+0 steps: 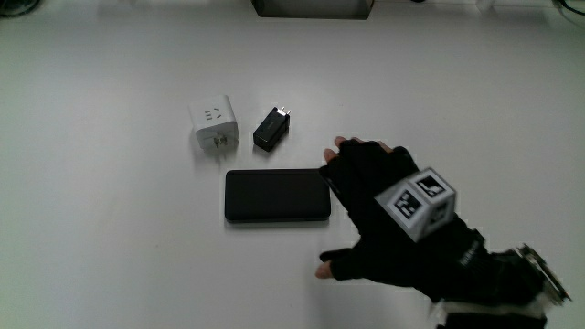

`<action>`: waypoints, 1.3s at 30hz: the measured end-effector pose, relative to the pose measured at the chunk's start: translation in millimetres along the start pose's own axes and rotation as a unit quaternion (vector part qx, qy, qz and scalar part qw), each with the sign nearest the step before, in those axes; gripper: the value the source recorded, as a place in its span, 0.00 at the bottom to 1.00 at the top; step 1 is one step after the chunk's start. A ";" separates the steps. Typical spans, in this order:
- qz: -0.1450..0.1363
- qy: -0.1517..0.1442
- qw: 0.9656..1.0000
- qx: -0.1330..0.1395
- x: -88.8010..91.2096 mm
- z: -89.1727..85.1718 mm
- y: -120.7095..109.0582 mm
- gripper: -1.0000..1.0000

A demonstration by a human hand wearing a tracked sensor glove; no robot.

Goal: Pick battery

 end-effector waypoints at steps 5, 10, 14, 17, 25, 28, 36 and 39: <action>-0.037 -0.054 0.998 0.016 3.8 -2.1 32.2 0.50; -0.033 -0.046 0.998 -0.007 -1.5 -4.9 54.8 0.50; -0.041 -0.039 0.998 -0.015 -0.2 -11.8 71.6 0.50; -0.049 -0.039 0.998 -0.027 0.8 -20.3 83.7 0.50; -0.076 -0.019 0.995 -0.068 15.2 -45.5 112.4 0.50; -0.090 -0.023 0.993 -0.071 19.8 -52.3 118.8 0.50; -0.105 -0.018 0.990 -0.087 33.4 -73.5 131.3 0.50; -0.110 -0.021 0.991 -0.077 33.4 -75.5 132.4 0.50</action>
